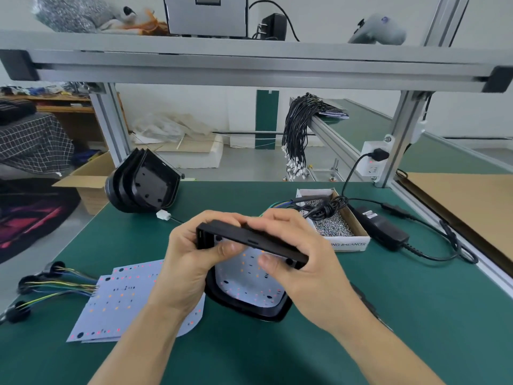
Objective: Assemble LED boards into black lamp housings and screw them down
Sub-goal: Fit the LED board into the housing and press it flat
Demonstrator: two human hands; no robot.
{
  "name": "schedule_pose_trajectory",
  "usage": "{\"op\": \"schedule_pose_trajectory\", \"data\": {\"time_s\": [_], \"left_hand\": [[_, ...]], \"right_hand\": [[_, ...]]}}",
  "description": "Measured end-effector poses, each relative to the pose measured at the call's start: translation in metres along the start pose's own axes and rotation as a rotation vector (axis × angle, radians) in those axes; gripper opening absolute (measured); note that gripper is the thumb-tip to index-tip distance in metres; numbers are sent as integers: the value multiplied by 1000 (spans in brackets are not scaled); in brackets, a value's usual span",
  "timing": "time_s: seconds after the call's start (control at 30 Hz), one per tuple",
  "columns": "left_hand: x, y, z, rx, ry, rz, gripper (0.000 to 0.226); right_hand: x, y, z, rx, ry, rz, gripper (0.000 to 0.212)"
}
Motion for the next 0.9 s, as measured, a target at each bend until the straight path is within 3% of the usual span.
{"op": "schedule_pose_trajectory", "data": {"time_s": [0.17,0.57,0.73,0.9], "left_hand": [[-3,2,2,37,-32,-15,20],[3,-2,-3,15,-26,-104,25],[4,0,1,61,-11,-104,39],[2,-2,-1,23,20,-102,32]], "right_hand": [[1,-3,-9,-115,211,-96,61],[-2,3,-2,-78,200,65,52],[2,-3,-11,-104,243,-116,46],[5,1,-12,-54,197,-50,34]]}}
Point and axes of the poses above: each hand's wrist, its own y-axis towards the middle knuckle, its own x-axis out of the back of the hand, z = x × y, the point moved 5 cm from there along y, towards the middle knuckle, and after that the axes turned 5 degrees about -z, right-handed, at the moved point
